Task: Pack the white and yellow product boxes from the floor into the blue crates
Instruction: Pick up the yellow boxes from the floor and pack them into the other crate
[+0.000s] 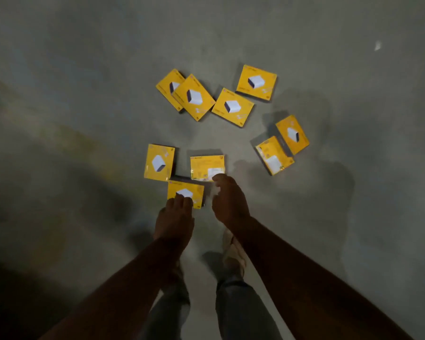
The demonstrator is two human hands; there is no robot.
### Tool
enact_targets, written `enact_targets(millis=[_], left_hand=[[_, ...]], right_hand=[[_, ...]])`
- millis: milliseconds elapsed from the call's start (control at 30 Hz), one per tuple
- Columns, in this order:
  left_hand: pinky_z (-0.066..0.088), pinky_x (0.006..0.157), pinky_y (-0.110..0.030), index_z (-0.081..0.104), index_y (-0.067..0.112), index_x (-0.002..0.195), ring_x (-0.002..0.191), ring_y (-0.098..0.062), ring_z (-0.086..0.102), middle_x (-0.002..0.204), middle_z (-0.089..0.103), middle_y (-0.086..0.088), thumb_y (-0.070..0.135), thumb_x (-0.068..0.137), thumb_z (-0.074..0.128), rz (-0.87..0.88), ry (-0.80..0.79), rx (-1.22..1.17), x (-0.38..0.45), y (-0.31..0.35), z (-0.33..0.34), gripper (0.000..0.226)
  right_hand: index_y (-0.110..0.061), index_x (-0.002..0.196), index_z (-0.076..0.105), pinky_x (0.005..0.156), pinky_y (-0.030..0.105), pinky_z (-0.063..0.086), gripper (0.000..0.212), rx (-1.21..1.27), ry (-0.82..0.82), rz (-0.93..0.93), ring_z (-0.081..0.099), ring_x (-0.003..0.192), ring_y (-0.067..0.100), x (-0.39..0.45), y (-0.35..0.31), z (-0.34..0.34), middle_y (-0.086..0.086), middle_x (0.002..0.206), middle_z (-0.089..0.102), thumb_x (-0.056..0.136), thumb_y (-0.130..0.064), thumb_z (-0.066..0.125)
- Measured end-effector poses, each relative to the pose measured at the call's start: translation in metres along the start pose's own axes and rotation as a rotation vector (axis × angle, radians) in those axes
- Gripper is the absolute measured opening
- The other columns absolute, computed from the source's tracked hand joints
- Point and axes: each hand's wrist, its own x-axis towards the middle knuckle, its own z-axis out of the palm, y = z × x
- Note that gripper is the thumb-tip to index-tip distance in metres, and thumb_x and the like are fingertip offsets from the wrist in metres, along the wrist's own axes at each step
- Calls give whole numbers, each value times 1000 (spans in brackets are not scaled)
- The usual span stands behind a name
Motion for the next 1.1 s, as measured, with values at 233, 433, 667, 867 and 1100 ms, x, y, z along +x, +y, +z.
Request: enact_targets(millis=[233, 433, 667, 867, 1100], left_hand=[[21, 121, -56, 26, 10, 158, 150, -36, 27, 164, 25, -14, 38, 74, 81, 92, 43, 229, 126, -45, 134, 105], [38, 97, -47, 42, 11, 145, 113, -35, 51, 131, 54, -12, 34, 57, 90, 140, 65, 264, 154, -58, 155, 102], [50, 79, -38, 53, 26, 109, 102, -30, 65, 108, 68, -3, 48, 70, 85, -163, -218, -375, 105, -71, 115, 56], [56, 74, -34, 65, 26, 95, 79, -2, 70, 85, 75, 8, 39, 64, 93, -145, -305, -783, 11, -22, -13, 44], [60, 73, -36, 72, 25, 100, 82, -6, 74, 88, 78, 9, 52, 56, 93, 35, -244, -816, -145, 115, -215, 55]], right_hand=[[-9, 162, 16, 119, 51, 33, 87, -587, -143, -137, 6, 158, 36, 156, 86, 101, 10, 172, 7, 91, -16, 65], [-4, 155, 31, 96, 44, 44, 94, -861, 148, -125, 44, 136, 34, 191, 106, 141, 15, 150, 43, 80, -42, 73], [-6, 143, 33, 106, 48, 42, 123, -211, 68, 278, 45, 133, 43, 111, 111, 111, 17, 146, 42, 49, -71, 80], [-15, 106, 50, 73, 35, 45, 85, 110, 317, 276, 60, 95, 30, -59, 95, -6, -3, 97, 51, 49, -75, 73], [-26, 93, 55, 55, 43, 57, 74, 574, 584, 386, 69, 67, 24, -302, 33, -162, 7, 82, 66, 45, -64, 97]])
